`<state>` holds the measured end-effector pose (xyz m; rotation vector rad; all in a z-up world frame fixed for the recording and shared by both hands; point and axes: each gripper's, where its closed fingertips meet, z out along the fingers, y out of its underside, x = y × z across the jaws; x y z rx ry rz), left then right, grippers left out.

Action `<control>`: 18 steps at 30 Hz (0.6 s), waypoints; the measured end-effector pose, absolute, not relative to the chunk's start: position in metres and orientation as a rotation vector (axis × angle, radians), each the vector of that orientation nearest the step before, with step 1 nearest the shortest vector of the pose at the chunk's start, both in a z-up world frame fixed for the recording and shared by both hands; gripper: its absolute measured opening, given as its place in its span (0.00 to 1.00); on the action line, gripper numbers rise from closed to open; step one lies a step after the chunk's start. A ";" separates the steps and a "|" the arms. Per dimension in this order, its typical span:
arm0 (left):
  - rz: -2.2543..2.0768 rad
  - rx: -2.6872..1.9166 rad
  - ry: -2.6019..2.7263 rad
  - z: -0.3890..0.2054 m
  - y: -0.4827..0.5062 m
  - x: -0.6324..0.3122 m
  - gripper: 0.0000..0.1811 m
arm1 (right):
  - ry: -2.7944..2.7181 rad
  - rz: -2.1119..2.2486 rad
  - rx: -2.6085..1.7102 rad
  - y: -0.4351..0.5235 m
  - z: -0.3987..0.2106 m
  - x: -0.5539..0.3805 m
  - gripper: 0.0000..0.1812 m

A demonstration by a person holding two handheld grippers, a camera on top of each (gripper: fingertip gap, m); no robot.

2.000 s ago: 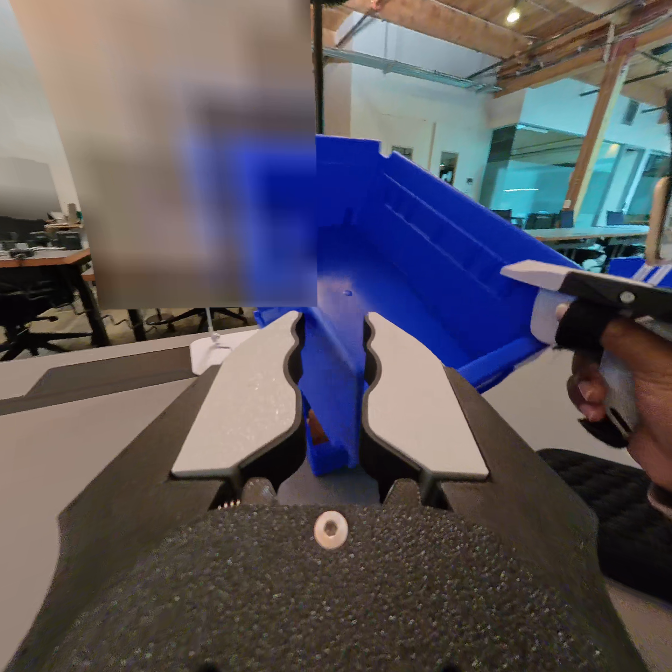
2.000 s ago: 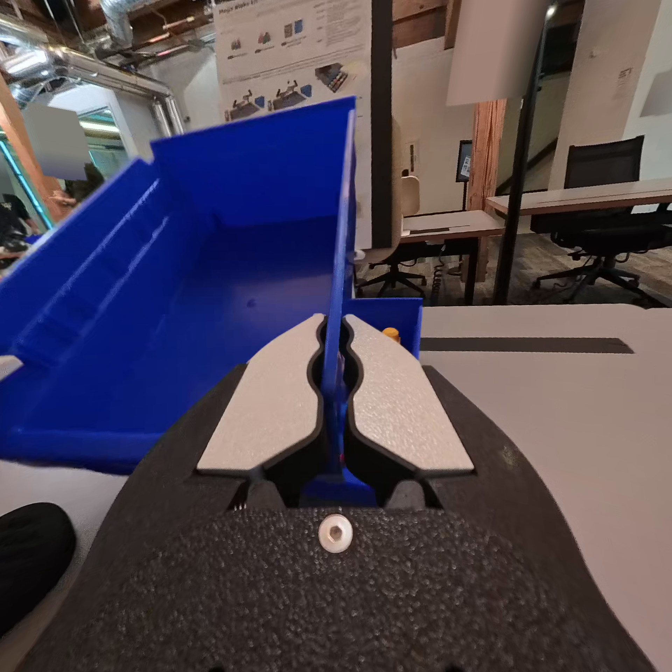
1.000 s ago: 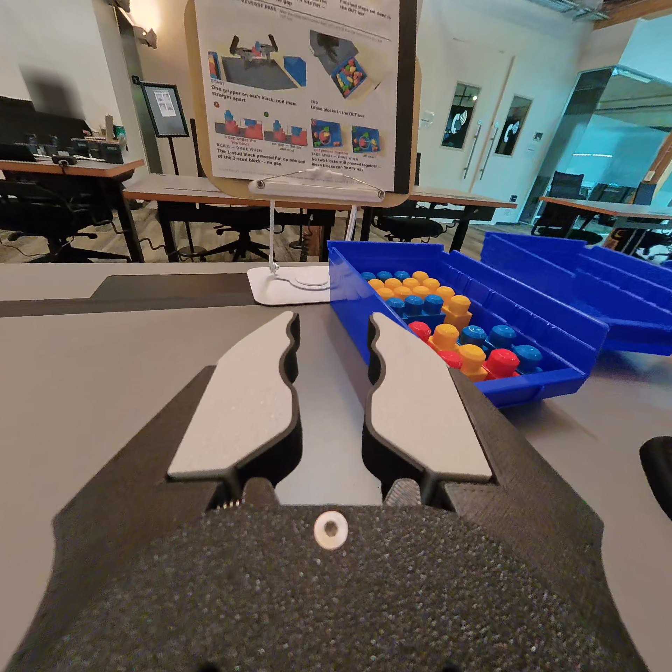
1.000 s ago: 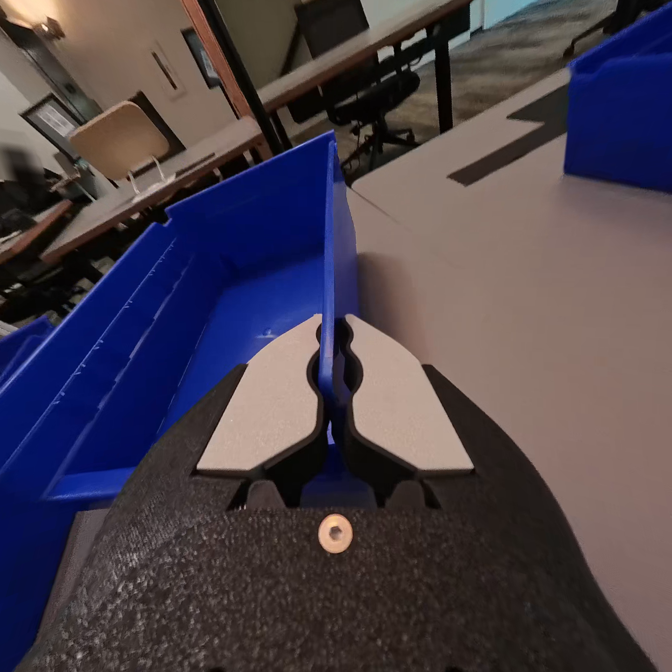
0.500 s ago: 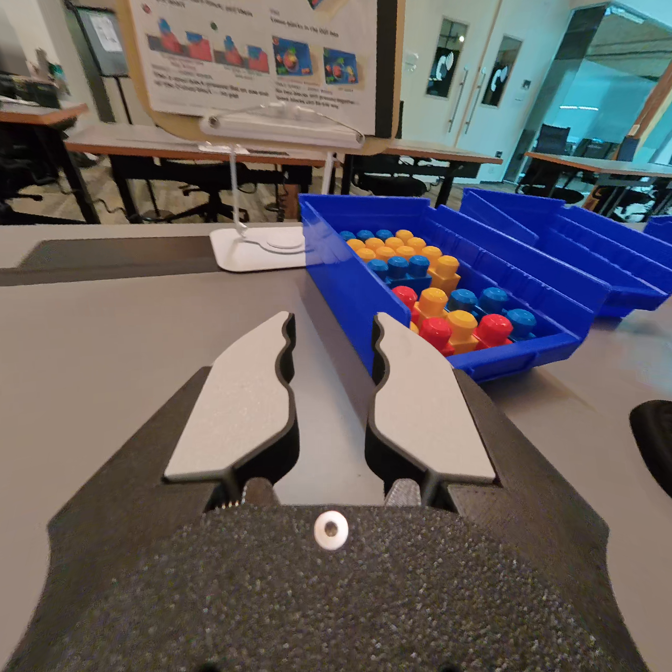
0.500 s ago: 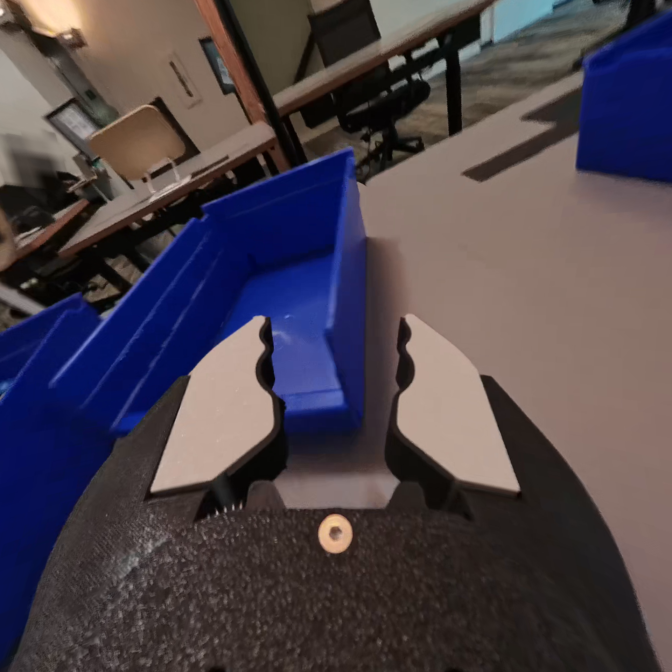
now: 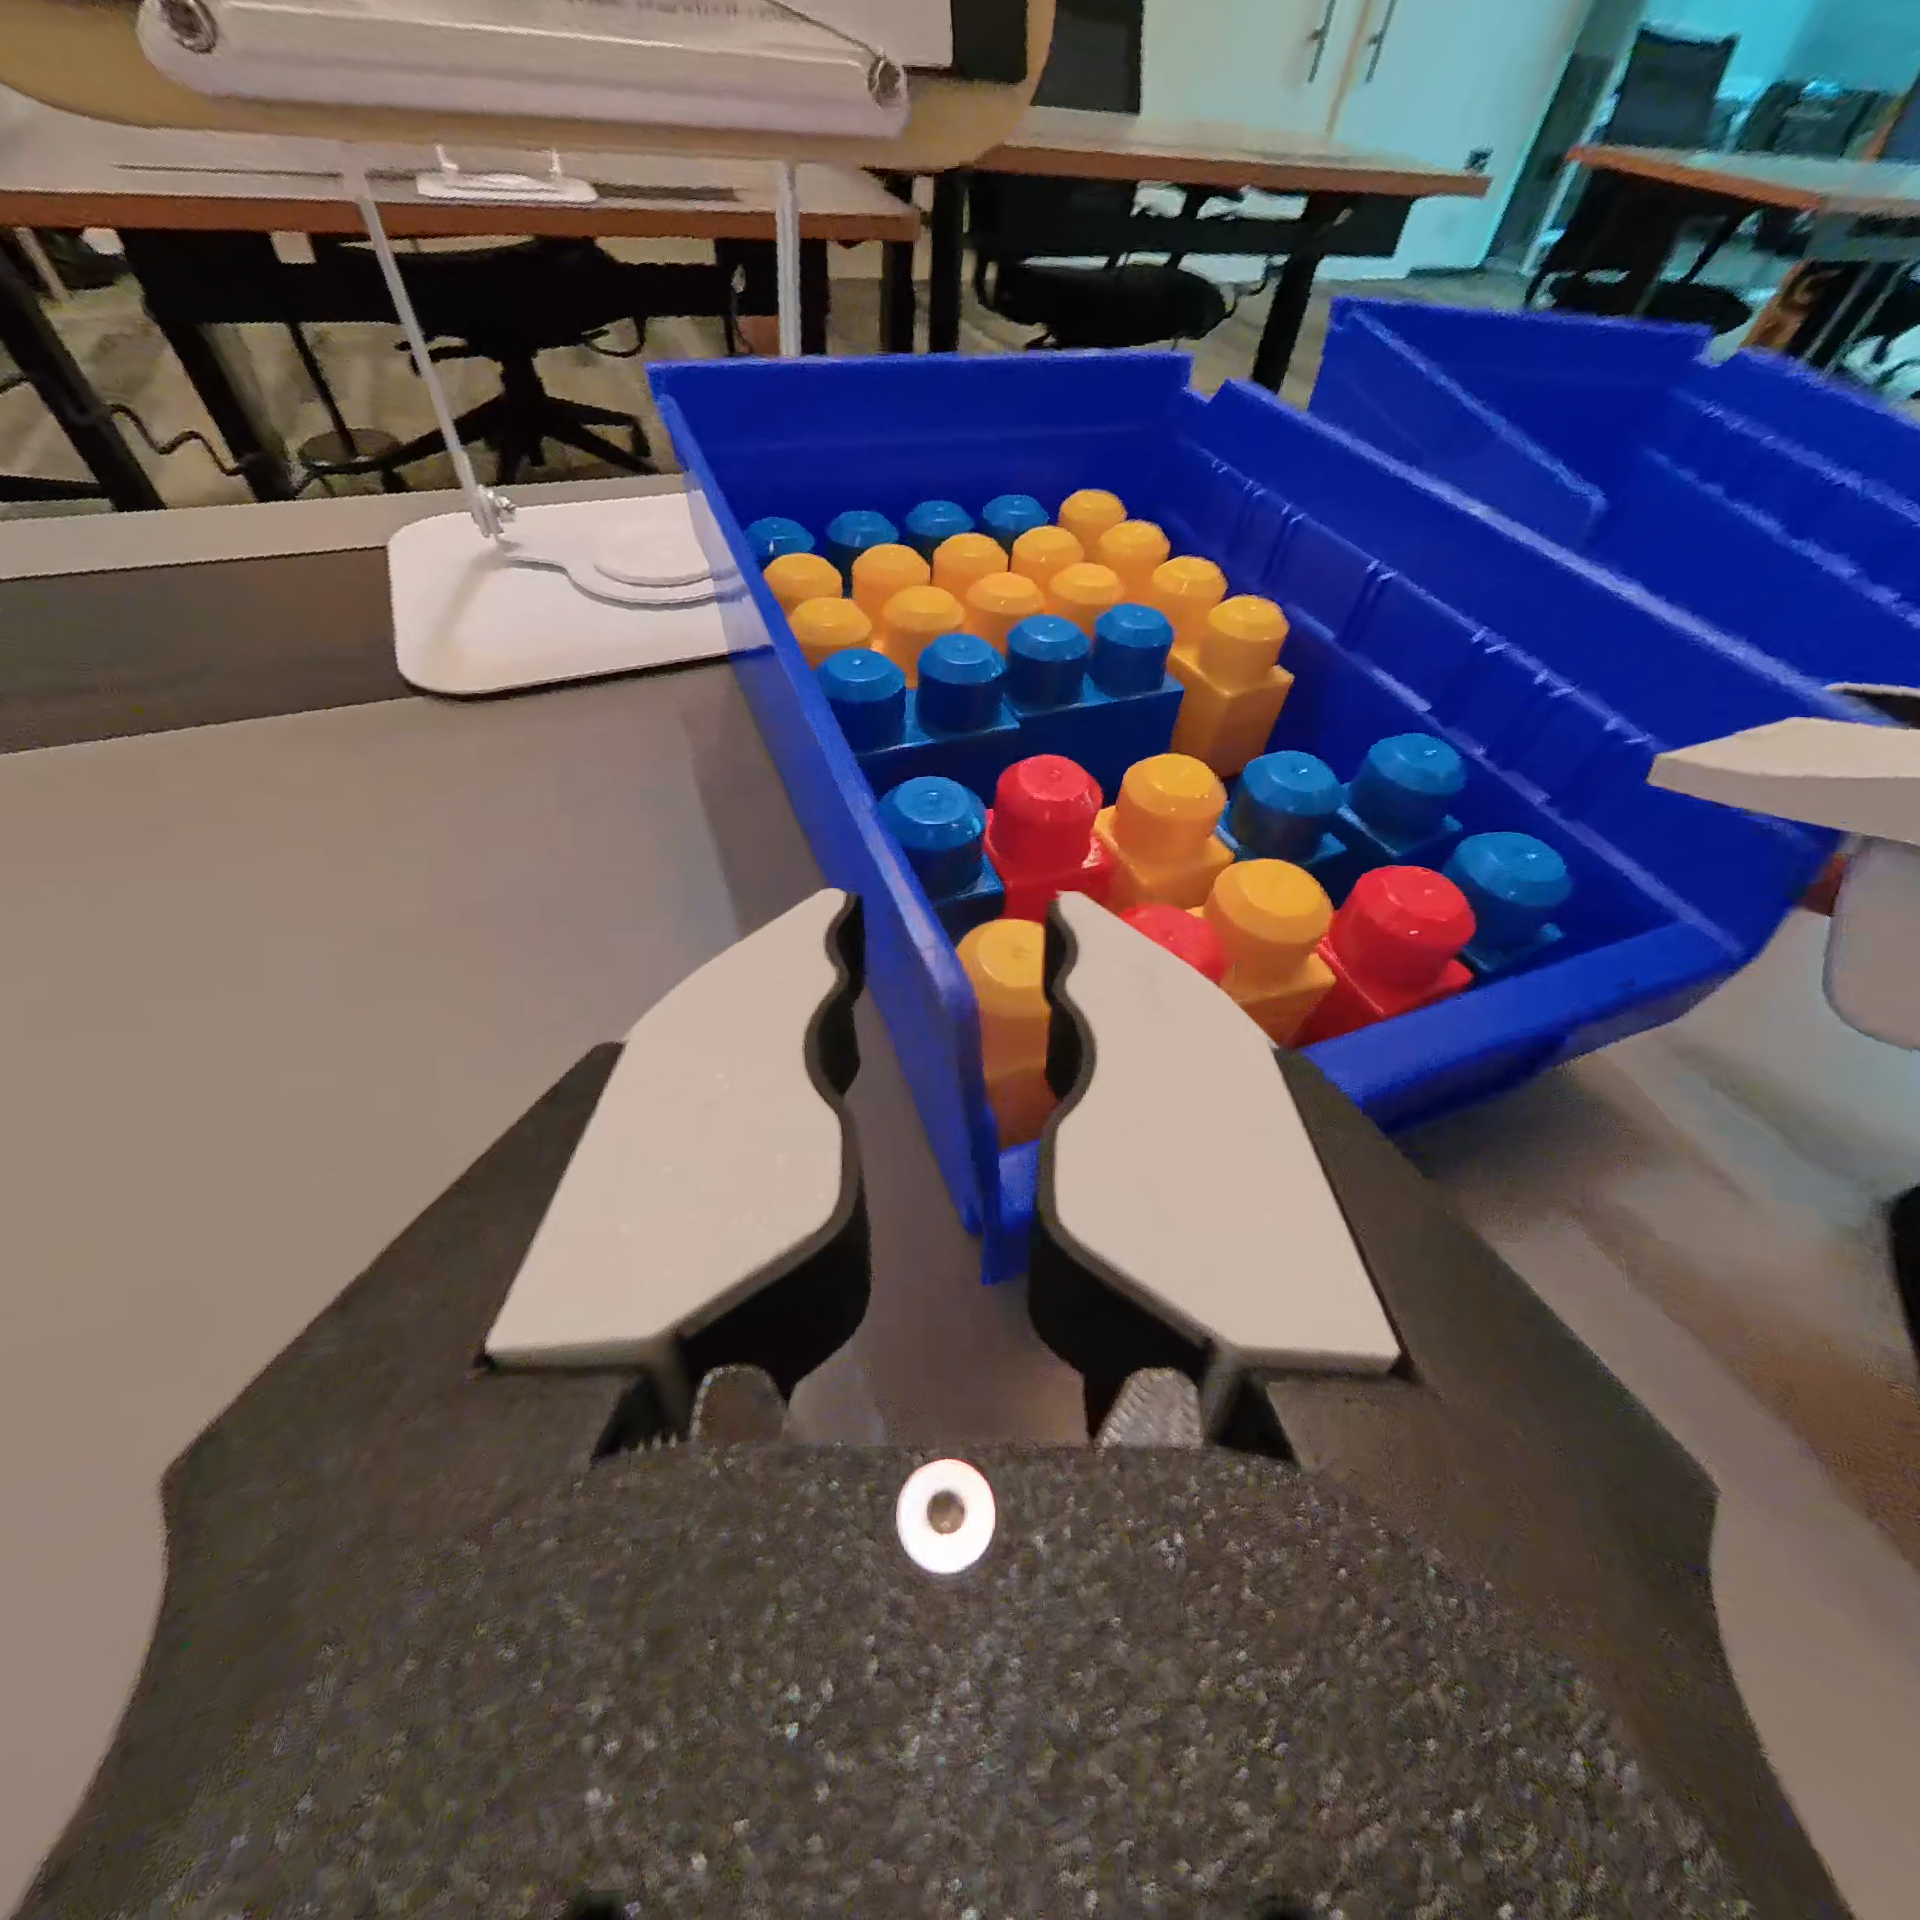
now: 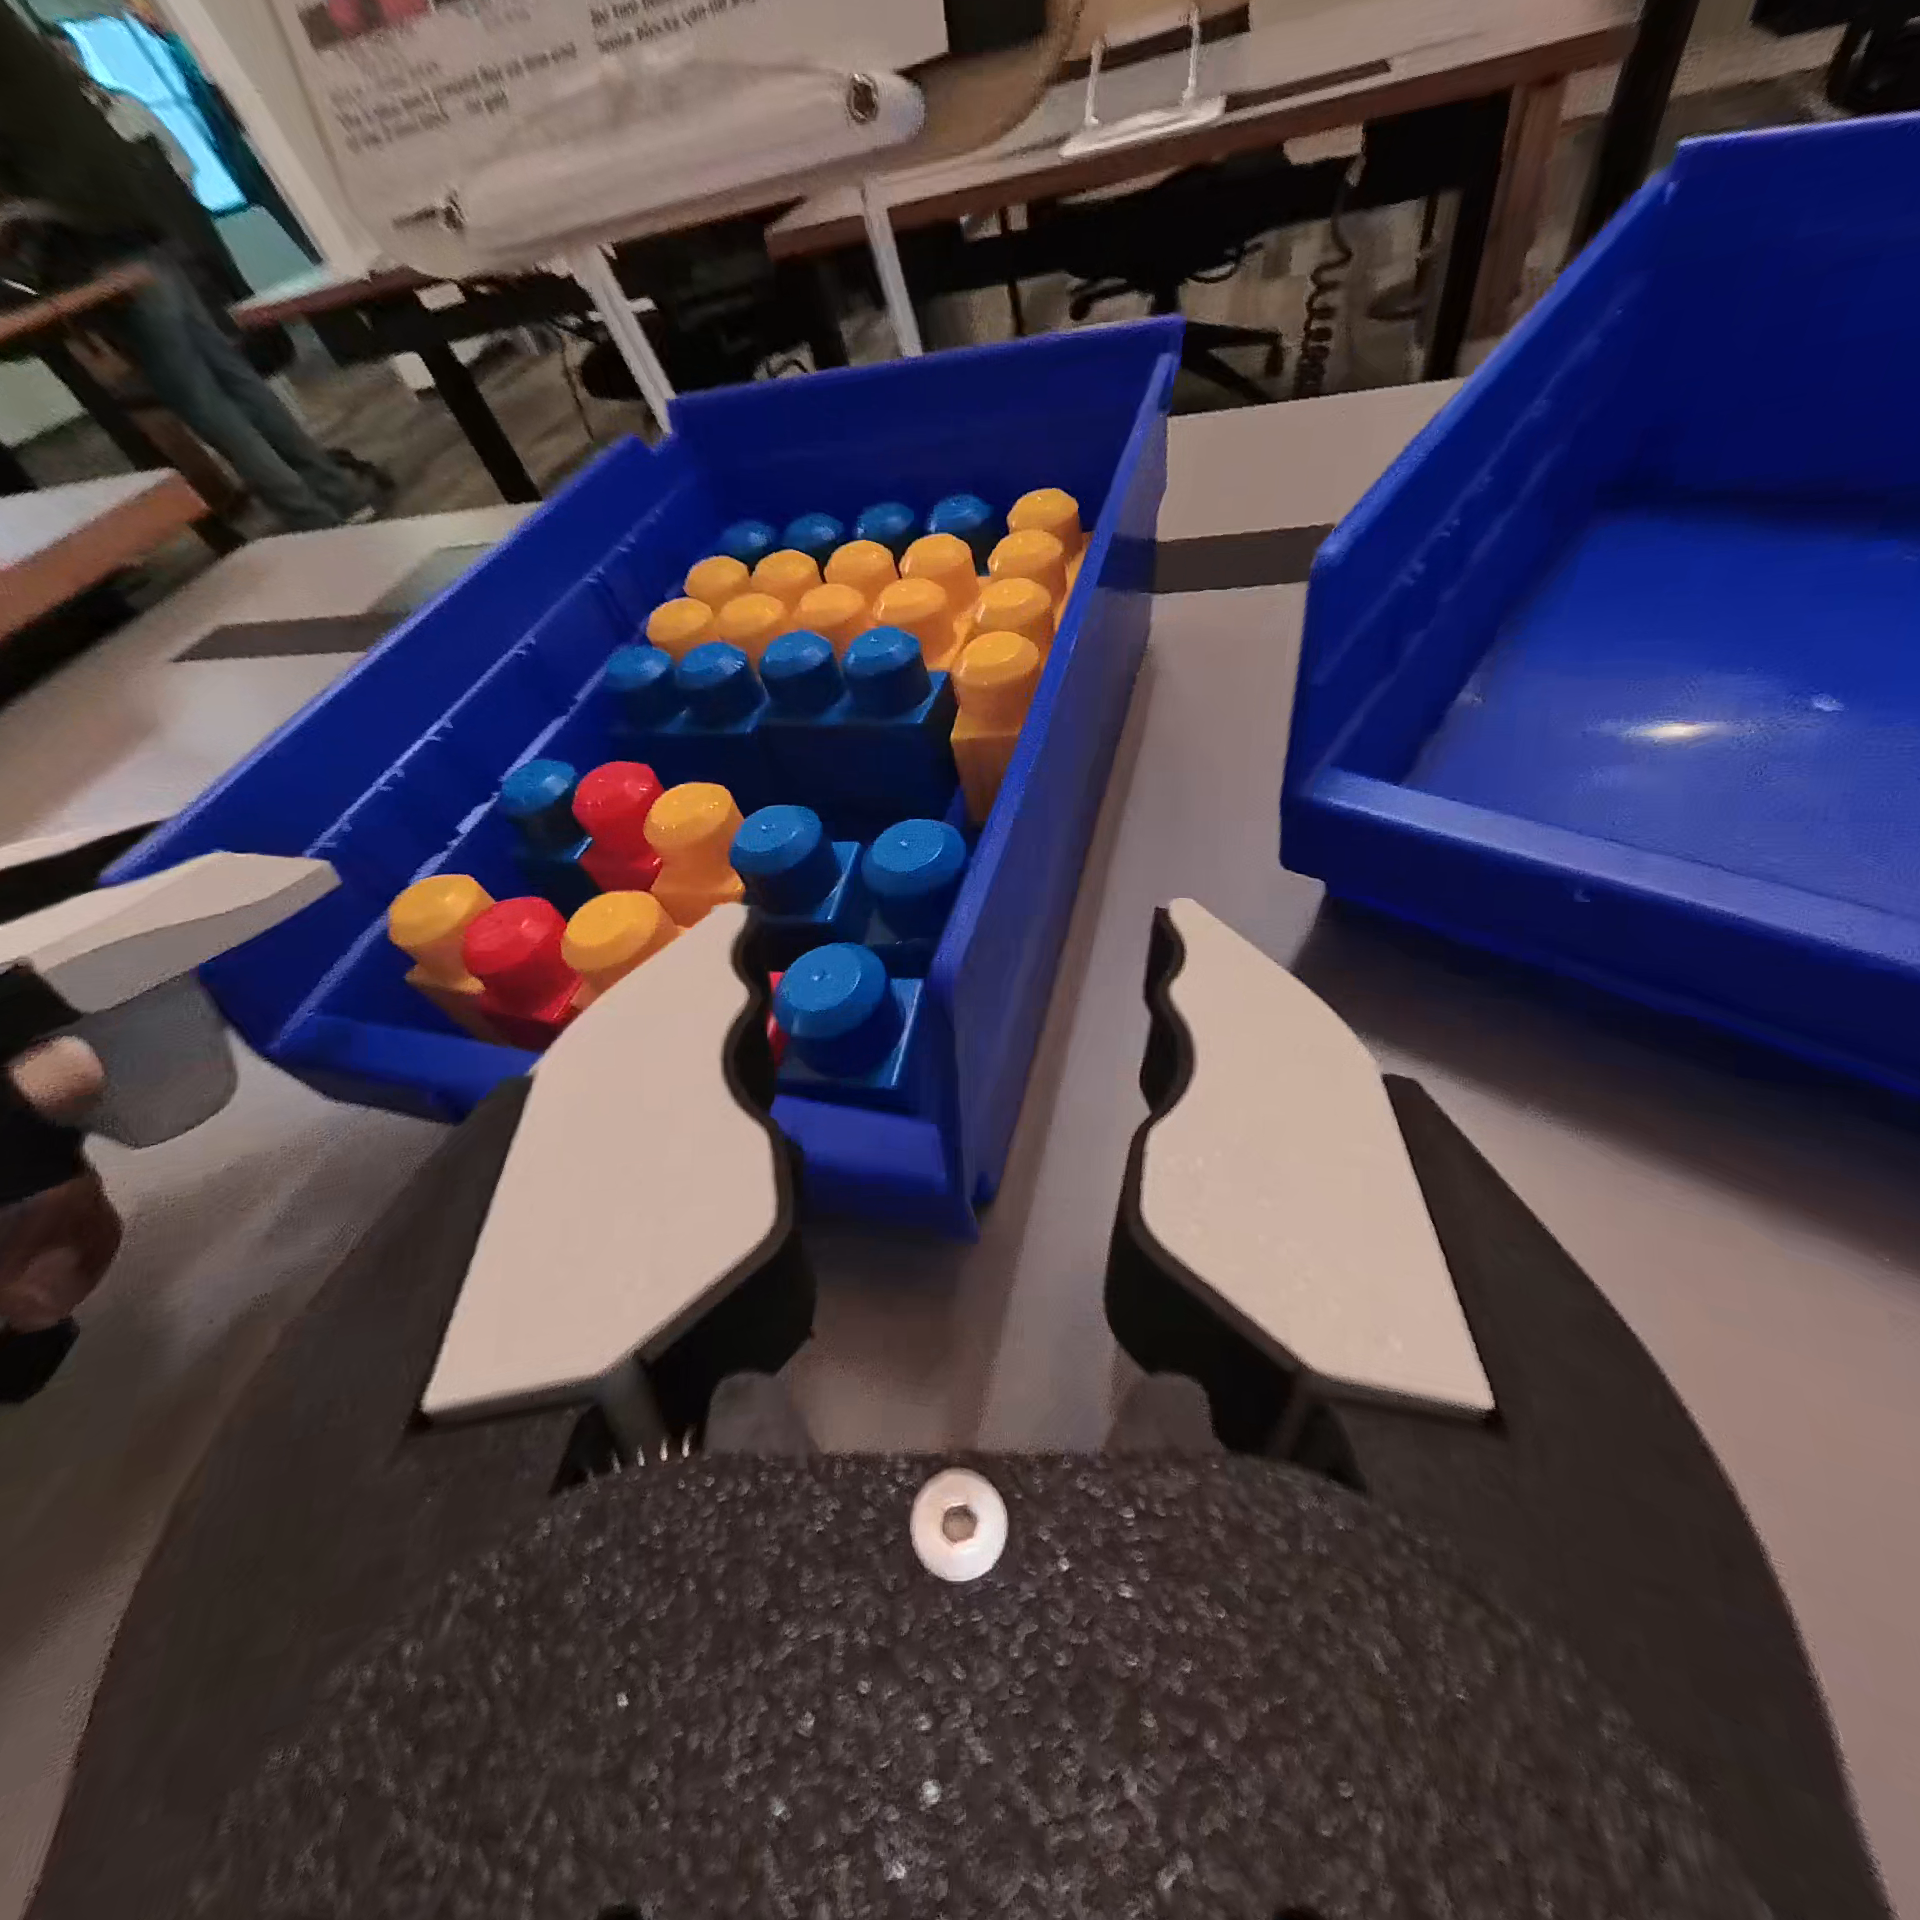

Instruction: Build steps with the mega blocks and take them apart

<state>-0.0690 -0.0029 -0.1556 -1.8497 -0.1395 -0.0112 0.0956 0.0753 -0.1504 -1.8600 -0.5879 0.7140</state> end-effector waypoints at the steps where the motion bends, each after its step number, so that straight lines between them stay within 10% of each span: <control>1: 0.014 -1.863 -0.143 -0.159 -0.001 -0.071 0.15 | -0.588 0.685 -1.876 0.078 -0.155 0.091 0.36; 11: 0.071 -1.879 -0.263 -0.165 -0.018 -0.103 0.03 | -0.667 0.656 -1.910 0.065 -0.170 0.066 0.34; 18: 0.080 -1.817 -0.329 -0.149 -0.049 -0.116 0.02 | -0.669 0.650 -1.875 0.039 -0.166 0.043 0.13</control>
